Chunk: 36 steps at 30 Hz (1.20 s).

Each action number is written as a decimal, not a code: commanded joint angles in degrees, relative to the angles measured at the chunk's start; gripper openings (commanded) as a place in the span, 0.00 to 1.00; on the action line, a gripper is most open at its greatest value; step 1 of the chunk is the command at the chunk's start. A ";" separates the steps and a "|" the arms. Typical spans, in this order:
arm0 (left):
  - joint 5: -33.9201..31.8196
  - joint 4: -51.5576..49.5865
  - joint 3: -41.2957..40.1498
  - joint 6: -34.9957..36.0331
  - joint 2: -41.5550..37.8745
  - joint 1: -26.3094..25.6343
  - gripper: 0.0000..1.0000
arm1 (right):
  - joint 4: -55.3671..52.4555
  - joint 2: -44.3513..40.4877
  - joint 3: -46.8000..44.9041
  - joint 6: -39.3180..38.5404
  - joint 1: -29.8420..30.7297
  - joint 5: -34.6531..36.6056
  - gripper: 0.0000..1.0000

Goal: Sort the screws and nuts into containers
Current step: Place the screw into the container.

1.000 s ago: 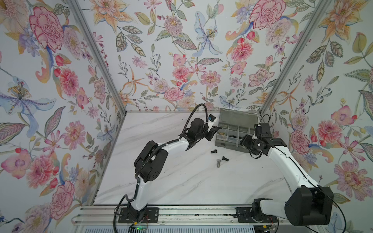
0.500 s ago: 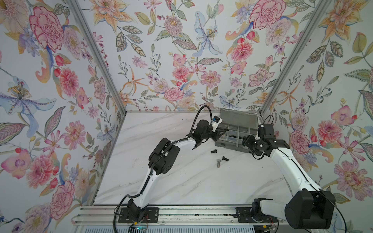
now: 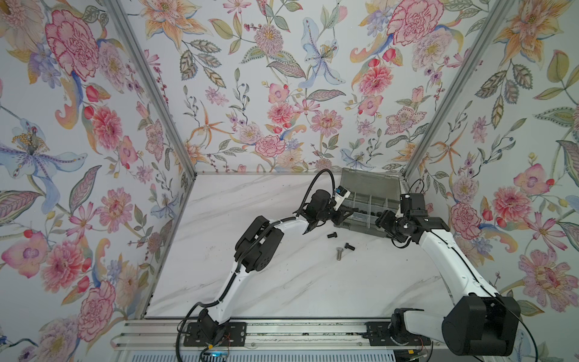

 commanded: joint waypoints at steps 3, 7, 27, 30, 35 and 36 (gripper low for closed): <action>-2.77 -4.91 1.97 2.29 1.20 -0.39 0.04 | -0.87 0.01 -0.80 -0.77 -0.31 -0.39 0.67; -4.12 -6.34 1.91 2.39 1.54 -0.38 0.05 | -0.85 0.03 -0.84 -0.85 -0.28 -0.32 0.66; -5.94 -9.43 0.55 7.15 -3.39 -0.35 0.42 | -0.80 0.19 -0.84 -1.08 -0.25 -0.53 0.67; -5.88 -8.32 -4.14 9.19 -8.19 -0.38 0.46 | -0.82 0.31 -0.84 -1.19 -0.27 -0.66 0.67; -8.82 -8.47 -13.90 13.57 -17.30 -0.37 0.50 | -0.85 0.33 -0.93 -1.30 -0.30 -0.58 0.67; -9.66 -8.20 -16.13 14.21 -19.07 -0.38 0.51 | -0.82 0.36 -0.85 -1.38 -0.32 -0.55 0.67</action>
